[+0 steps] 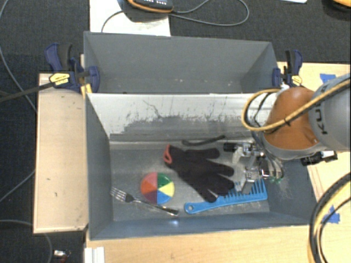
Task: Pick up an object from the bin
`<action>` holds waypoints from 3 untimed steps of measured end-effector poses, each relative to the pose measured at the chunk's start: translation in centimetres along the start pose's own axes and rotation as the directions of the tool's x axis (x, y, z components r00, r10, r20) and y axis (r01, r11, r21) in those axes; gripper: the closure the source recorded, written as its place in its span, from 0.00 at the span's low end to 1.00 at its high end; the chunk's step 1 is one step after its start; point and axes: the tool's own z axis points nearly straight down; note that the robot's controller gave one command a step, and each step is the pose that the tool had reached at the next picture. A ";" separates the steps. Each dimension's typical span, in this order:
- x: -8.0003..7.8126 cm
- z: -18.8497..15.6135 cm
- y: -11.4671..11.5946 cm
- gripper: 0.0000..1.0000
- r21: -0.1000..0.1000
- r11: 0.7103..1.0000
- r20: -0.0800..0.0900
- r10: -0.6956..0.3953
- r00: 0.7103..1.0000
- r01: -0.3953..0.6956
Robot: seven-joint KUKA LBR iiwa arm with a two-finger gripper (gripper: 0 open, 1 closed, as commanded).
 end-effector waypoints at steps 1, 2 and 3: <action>-0.4 0.0 1.8 0.00 0.000 0.996 0.005 0.094 0.996 -0.094; -0.8 0.1 2.8 0.00 -0.001 0.988 0.006 0.154 0.988 -0.154; 0.3 0.1 2.1 0.00 0.001 0.987 0.003 -0.160 0.987 0.160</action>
Offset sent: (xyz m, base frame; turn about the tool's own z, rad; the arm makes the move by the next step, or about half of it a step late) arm -0.0015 0.0175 -0.0013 -0.2259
